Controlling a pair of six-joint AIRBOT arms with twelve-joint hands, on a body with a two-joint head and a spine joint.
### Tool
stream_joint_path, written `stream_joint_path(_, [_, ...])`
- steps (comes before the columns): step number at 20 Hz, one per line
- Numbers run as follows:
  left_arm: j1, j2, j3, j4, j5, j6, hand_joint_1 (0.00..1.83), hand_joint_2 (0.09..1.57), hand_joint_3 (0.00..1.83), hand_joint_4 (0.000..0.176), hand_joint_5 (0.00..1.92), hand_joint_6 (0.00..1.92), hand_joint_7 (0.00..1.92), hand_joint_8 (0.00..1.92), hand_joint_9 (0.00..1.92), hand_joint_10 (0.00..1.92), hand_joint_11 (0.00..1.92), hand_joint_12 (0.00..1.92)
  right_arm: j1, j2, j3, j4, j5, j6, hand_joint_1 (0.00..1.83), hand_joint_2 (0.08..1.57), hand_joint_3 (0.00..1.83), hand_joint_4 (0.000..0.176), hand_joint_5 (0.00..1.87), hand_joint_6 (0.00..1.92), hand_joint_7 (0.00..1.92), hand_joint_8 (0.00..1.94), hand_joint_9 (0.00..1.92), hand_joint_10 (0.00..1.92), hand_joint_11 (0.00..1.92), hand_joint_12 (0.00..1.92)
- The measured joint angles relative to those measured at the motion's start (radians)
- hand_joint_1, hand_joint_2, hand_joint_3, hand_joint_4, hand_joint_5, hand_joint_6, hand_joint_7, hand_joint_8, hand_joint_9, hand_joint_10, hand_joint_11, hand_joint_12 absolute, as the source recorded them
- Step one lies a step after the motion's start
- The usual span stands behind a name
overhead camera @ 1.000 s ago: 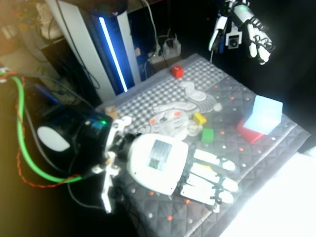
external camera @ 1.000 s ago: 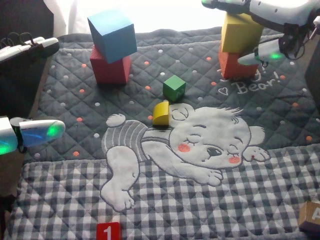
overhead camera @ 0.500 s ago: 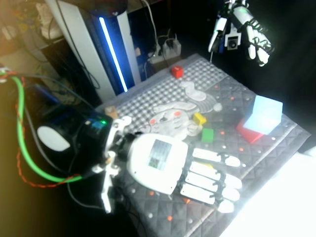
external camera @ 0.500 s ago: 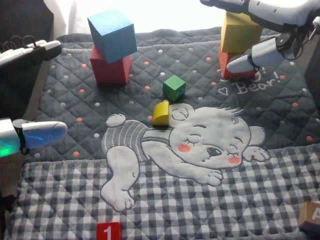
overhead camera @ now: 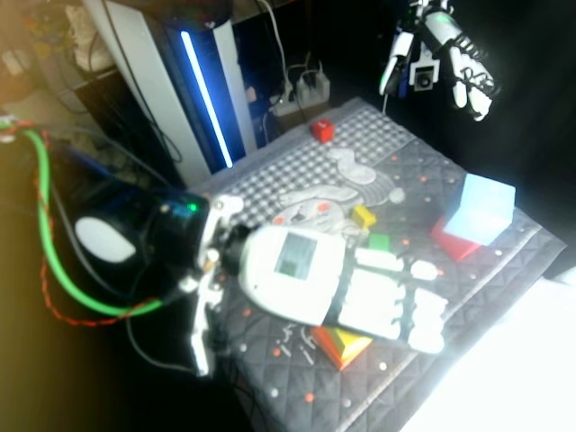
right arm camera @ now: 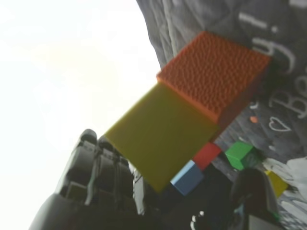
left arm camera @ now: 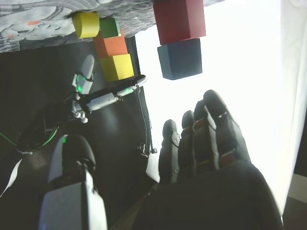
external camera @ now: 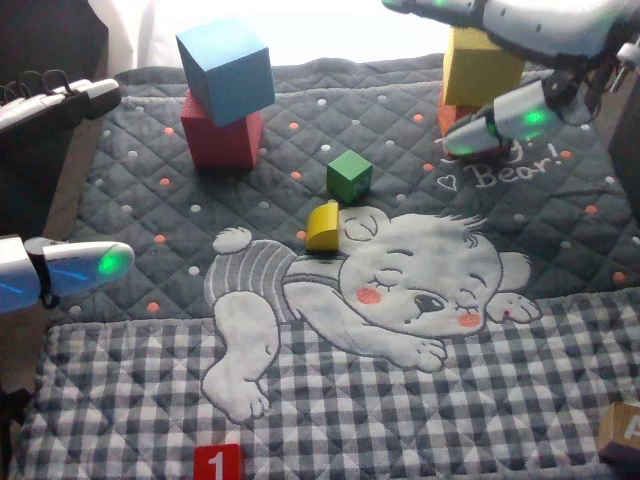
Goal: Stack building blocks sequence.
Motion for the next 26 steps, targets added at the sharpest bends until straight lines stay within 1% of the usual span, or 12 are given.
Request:
stream_joint_path(6, [0.000, 0.000, 0.000, -0.006, -0.007, 0.000, 0.69, 0.96, 0.00, 0.073, 0.22, 0.00, 0.19, 0.00, 0.16, 0.00, 0.00, 0.74, 0.000, 0.089, -0.081, 0.032, 0.097, 0.000, 0.64, 0.87, 0.01, 0.176, 0.00, 0.00, 0.00, 0.00, 0.00, 0.00, 0.00, 0.00])
stream_joint_path(8, [0.000, -0.001, 0.000, -0.015, -0.014, 0.000, 0.66, 0.97, 0.00, 0.104, 0.20, 0.00, 0.18, 0.00, 0.14, 0.00, 0.00, 0.68, -0.003, 0.166, -0.153, 0.040, 0.203, 0.000, 0.59, 0.90, 0.01, 0.176, 0.00, 0.00, 0.00, 0.00, 0.00, 0.00, 0.00, 0.00])
stream_joint_path(11, [0.000, -0.001, -0.003, -0.017, -0.066, 0.000, 0.63, 0.96, 0.00, 0.106, 0.14, 0.00, 0.12, 0.00, 0.08, 0.00, 0.00, 0.53, -0.137, 0.276, -0.266, 0.148, 0.422, -0.032, 0.63, 0.87, 0.00, 0.176, 0.00, 0.00, 0.00, 0.00, 0.00, 0.00, 0.00, 0.00])
stream_joint_path(12, [0.001, -0.001, -0.015, -0.024, -0.114, 0.000, 0.67, 0.97, 0.00, 0.096, 0.09, 0.00, 0.10, 0.00, 0.07, 0.01, 0.00, 0.50, -0.285, 0.331, -0.343, 0.222, 0.549, -0.041, 0.63, 0.85, 0.00, 0.176, 0.00, 0.00, 0.00, 0.00, 0.00, 0.00, 0.00, 0.00])
stream_joint_path(14, [0.012, -0.001, -0.024, -0.027, -0.170, -0.001, 0.62, 0.95, 0.00, 0.166, 0.00, 0.00, 0.08, 0.00, 0.10, 0.01, 0.00, 0.65, -0.411, 0.357, -0.399, 0.294, 0.686, -0.041, 0.70, 0.84, 0.00, 0.176, 0.00, 0.00, 0.00, 0.00, 0.00, 0.00, 0.00, 0.00])
stream_joint_path(15, [0.016, -0.001, -0.033, -0.025, -0.203, 0.000, 0.55, 0.95, 0.00, 0.131, 0.00, 0.00, 0.05, 0.01, 0.11, 0.01, 0.00, 0.85, -0.504, 0.362, -0.436, 0.351, 0.817, -0.042, 0.75, 0.79, 0.00, 0.176, 0.00, 0.00, 0.00, 0.00, 0.00, 0.00, 0.00, 0.00])
stream_joint_path(19, [0.027, -0.031, -0.050, -0.060, -0.290, -0.015, 0.41, 0.95, 0.00, 0.146, 0.00, 0.00, 0.00, 0.00, 0.07, 0.00, 0.00, 1.09, -0.697, 0.360, -0.525, 0.463, 1.117, -0.041, 0.66, 0.87, 0.02, 0.176, 0.00, 0.00, 0.00, 0.00, 0.00, 0.00, 0.00, 0.00])
stream_joint_path(21, [0.027, -0.061, -0.031, -0.051, -0.308, -0.058, 0.27, 1.08, 0.02, 0.012, 0.00, 0.00, 0.00, 0.00, 0.08, 0.00, 0.00, 1.03, -0.755, 0.349, -0.520, 0.463, 1.128, 0.016, 0.91, 0.88, 0.01, 0.176, 0.00, 0.00, 0.00, 0.00, 0.00, 0.00, 0.00, 0.00])
stream_joint_path(22, [0.026, -0.082, -0.013, -0.043, -0.311, -0.092, 0.19, 1.14, 0.01, 0.000, 0.00, 0.00, 0.05, 0.01, 0.12, 0.01, 0.00, 0.99, -0.800, 0.332, -0.503, 0.466, 1.135, 0.085, 0.95, 0.89, 0.01, 0.176, 0.00, 0.00, 0.00, 0.00, 0.00, 0.00, 0.00, 0.00])
stream_joint_path(23, [0.015, -0.096, -0.003, -0.043, -0.302, -0.115, 0.17, 1.23, 0.02, 0.000, 0.00, 0.00, 0.06, 0.00, 0.12, 0.00, 0.00, 0.76, -0.821, 0.319, -0.497, 0.480, 1.118, 0.137, 0.82, 1.00, 0.01, 0.122, 0.03, 0.00, 0.00, 0.00, 0.00, 0.00, 0.00, 0.00])
stream_joint_path(25, [-0.013, -0.100, 0.006, -0.044, -0.297, -0.134, 0.15, 1.32, 0.00, 0.029, 0.00, 0.00, 0.00, 0.00, 0.13, 0.00, 0.00, 0.67, -0.825, 0.315, -0.497, 0.497, 1.088, 0.148, 0.12, 1.23, 0.02, 0.128, 0.11, 0.01, 0.00, 0.00, 0.00, 0.00, 0.00, 0.00])
stream_joint_path(26, [-0.037, -0.100, 0.006, -0.032, -0.302, -0.134, 0.17, 1.36, 0.00, 0.043, 0.12, 0.02, 0.05, 0.01, 0.14, 0.00, 0.00, 0.72, -0.811, 0.320, -0.497, 0.491, 1.099, 0.151, 0.02, 1.24, 0.01, 0.089, 0.11, 0.00, 0.00, 0.00, 0.00, 0.00, 0.00, 0.00])
